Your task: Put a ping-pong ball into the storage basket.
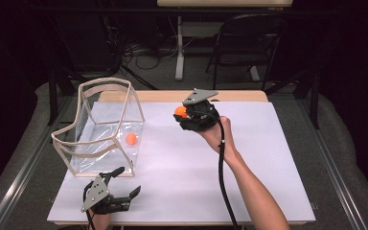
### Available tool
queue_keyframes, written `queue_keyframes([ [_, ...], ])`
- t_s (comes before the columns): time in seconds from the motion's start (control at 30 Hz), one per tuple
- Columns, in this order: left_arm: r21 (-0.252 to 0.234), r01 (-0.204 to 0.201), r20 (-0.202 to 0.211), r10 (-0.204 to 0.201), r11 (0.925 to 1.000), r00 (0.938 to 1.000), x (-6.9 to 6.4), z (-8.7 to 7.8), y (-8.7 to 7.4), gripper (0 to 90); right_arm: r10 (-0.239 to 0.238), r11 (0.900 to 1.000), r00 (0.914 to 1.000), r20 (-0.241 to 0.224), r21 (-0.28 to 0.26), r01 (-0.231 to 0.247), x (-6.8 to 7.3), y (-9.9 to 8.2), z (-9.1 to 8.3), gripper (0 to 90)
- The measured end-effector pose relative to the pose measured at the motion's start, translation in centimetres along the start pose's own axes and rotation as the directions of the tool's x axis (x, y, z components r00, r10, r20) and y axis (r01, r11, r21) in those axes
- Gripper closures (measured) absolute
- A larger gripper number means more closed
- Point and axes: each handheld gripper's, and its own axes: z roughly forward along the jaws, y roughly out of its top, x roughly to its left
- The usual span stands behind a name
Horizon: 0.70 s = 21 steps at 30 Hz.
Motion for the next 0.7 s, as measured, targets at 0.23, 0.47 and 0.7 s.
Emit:
queue_keyframes([
  [0.23, 0.001, 0.002, 0.001, -0.002, 1.0000, 1.0000, 0.0, 0.1, 0.0, 15.5, -0.006, 1.0000, 0.9999, -0.009, -0.003, 0.006, 0.1, 0.6, 0.3, 50.5],
  [0.47, 0.000, 0.004, 0.000, -0.004, 1.0000, 1.0000, 0.0, 0.1, 0.0, 15.5, -0.012, 0.9999, 0.9997, -0.019, 0.001, 0.012, 0.3, 1.1, 0.9, 50.5],
  [0.7, 0.000, 0.002, 0.001, -0.002, 1.0000, 1.0000, 0.0, 0.0, 0.0, 15.5, -0.019, 0.9998, 0.9994, -0.029, 0.006, 0.019, 0.5, 1.6, 1.4, 50.5],
])
